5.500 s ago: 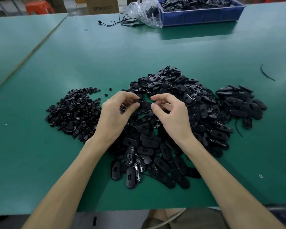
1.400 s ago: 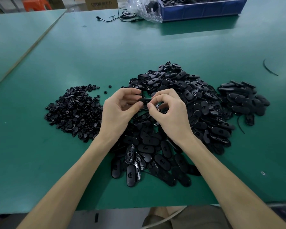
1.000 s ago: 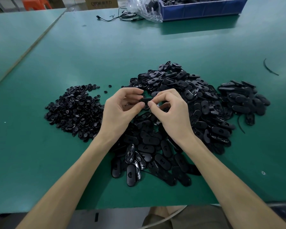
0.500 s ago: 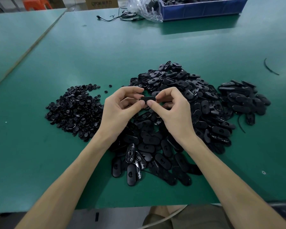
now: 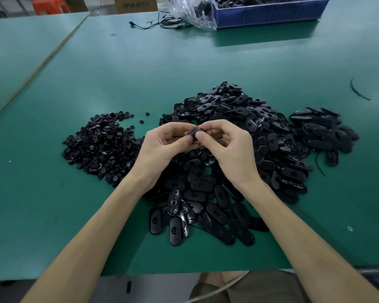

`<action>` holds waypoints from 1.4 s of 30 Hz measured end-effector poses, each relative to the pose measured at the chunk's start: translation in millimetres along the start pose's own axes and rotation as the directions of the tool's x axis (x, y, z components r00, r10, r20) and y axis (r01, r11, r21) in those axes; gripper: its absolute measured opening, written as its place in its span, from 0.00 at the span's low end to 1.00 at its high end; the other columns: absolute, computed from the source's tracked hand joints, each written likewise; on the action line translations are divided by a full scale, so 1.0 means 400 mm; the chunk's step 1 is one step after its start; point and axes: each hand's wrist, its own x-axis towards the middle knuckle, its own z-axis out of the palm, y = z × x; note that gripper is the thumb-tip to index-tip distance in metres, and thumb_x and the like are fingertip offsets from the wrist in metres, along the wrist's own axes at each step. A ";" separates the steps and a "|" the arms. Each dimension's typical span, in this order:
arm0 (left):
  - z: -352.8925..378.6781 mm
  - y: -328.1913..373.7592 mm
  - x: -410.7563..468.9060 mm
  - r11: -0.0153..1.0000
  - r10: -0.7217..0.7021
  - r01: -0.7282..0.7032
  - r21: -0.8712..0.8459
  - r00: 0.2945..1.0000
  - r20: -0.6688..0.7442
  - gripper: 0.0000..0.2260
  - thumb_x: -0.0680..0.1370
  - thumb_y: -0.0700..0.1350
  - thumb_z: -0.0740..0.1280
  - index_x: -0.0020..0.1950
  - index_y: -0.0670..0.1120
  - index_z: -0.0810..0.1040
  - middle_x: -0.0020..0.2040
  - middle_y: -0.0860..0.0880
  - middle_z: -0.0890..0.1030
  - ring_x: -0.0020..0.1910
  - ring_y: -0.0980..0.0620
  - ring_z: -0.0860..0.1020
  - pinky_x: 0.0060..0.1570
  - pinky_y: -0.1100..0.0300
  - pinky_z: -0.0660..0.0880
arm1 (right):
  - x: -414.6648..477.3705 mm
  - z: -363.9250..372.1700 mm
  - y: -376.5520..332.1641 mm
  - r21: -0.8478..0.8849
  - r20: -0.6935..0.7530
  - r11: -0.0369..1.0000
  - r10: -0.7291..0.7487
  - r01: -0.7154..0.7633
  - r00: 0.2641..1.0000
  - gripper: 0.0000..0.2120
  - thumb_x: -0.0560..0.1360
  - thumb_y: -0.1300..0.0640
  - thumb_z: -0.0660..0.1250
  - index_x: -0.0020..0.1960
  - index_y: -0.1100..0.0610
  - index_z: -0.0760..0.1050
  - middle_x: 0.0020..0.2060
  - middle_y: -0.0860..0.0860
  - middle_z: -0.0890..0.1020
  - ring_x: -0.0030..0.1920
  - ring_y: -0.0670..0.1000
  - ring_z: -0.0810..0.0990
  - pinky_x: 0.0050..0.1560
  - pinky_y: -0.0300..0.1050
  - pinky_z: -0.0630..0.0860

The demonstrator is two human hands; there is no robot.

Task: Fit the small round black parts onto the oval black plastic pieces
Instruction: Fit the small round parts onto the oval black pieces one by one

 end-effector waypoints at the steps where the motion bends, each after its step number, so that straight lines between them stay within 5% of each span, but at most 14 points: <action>1: -0.002 0.000 0.001 1.000 -0.004 0.004 0.001 1.000 -0.001 0.11 0.80 0.33 0.69 0.62 0.35 0.81 0.57 0.40 0.85 0.56 0.44 0.85 0.56 0.57 0.81 | 0.000 0.000 0.000 0.001 0.000 1.000 0.001 -0.001 1.000 0.05 0.78 0.57 0.76 0.54 0.53 0.85 0.45 0.46 0.87 0.48 0.49 0.87 0.55 0.59 0.83; 20: -0.007 -0.002 0.001 0.998 -0.068 0.067 0.010 0.997 0.041 0.09 0.81 0.40 0.71 0.60 0.39 0.83 0.50 0.41 0.86 0.48 0.48 0.84 0.48 0.58 0.82 | 0.000 0.000 0.009 -0.020 0.012 1.000 -0.015 0.016 1.000 0.04 0.79 0.56 0.75 0.54 0.53 0.86 0.47 0.48 0.87 0.49 0.51 0.86 0.52 0.59 0.82; 29: -0.010 -0.001 0.003 0.997 -0.080 0.080 -0.002 0.996 0.044 0.06 0.80 0.37 0.71 0.57 0.39 0.83 0.49 0.40 0.85 0.47 0.46 0.83 0.51 0.55 0.82 | 0.000 0.002 0.011 -0.044 0.029 0.997 -0.056 0.057 0.998 0.03 0.79 0.57 0.75 0.52 0.51 0.85 0.46 0.46 0.86 0.47 0.50 0.85 0.46 0.52 0.81; 42: 0.002 -0.004 0.000 0.994 -0.038 0.041 0.098 0.999 -0.033 0.05 0.80 0.30 0.68 0.54 0.36 0.81 0.44 0.39 0.85 0.40 0.46 0.83 0.52 0.53 0.82 | -0.011 0.009 0.006 -0.055 0.068 0.989 -0.131 0.135 0.989 0.02 0.79 0.62 0.75 0.51 0.58 0.84 0.46 0.52 0.85 0.45 0.54 0.87 0.47 0.57 0.84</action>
